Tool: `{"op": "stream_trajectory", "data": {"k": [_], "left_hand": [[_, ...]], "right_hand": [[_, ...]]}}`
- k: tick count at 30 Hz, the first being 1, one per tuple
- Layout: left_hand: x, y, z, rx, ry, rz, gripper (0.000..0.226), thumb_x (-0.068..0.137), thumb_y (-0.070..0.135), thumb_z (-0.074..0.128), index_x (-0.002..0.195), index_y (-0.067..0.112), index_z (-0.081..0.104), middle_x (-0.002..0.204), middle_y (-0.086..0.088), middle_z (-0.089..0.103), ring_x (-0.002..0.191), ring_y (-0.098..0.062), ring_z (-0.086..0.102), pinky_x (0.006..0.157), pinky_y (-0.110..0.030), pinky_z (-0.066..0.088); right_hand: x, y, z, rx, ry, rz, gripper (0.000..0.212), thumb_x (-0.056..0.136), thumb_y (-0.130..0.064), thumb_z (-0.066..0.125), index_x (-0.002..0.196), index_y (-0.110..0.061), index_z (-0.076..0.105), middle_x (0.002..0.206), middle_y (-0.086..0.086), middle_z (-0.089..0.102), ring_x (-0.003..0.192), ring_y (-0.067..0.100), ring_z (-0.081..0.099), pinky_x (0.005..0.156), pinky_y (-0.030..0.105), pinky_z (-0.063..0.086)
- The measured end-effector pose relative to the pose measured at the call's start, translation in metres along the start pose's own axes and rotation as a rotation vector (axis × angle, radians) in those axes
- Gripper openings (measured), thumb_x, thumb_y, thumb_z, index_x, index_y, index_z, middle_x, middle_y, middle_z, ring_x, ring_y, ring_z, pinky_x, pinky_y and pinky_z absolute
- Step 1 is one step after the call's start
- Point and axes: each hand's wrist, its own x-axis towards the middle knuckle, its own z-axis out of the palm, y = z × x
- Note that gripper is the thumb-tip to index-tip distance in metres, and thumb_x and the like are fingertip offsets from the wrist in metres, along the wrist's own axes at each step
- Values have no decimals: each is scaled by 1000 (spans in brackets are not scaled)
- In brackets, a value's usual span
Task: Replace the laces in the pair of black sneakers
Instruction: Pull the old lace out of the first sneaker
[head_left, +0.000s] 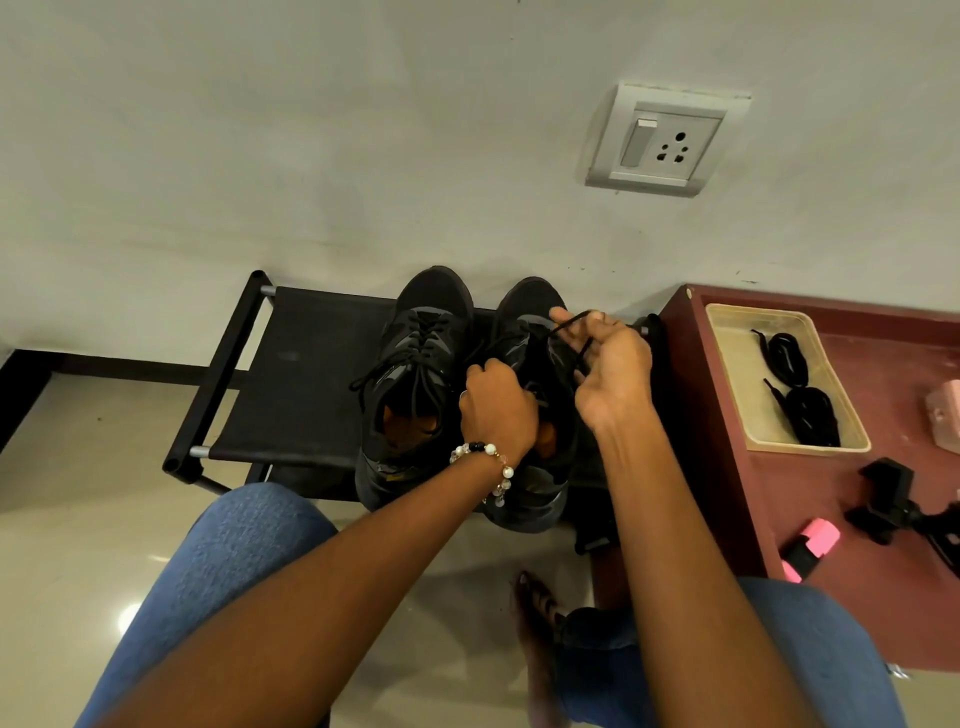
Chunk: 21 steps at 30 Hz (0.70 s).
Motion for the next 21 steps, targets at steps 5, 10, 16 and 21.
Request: {"op": "stream_trajectory", "data": {"k": [5,10,16,21], "left_hand": [[0,0,-1,4,1,-7,27,97,13,44,118,0,53,123,-18,51,109,-36,54,79,-36,42],[1,1,0,-1,-4,-23,24,97,12,43,116,0,54,120,-18,52,104,-35,56,69,-31,36],[1,0,0,-1,-6,-27,23,97,11,44,114,0,54,119,-17,52,103,-35,57,69,-32,39],[0,1,-2,21,-5,-14,27,98,14,45,119,0,53,123,-18,51,107,-37,55,75,-35,42]], "right_hand": [[8,15,-1,-521,26,-336,11,91,-7,60,90,-17,66,79,-3,68,78,8,64,81,26,51],[19,33,-1,-1377,-101,-682,25,85,-6,64,108,-10,73,112,14,62,104,30,58,84,38,53],[8,31,4,-1315,20,-683,14,85,-1,58,84,-3,72,103,15,63,96,28,58,71,27,40],[4,15,1,-808,237,-378,21,85,-4,52,69,1,65,72,9,67,72,20,64,69,32,52]]}}
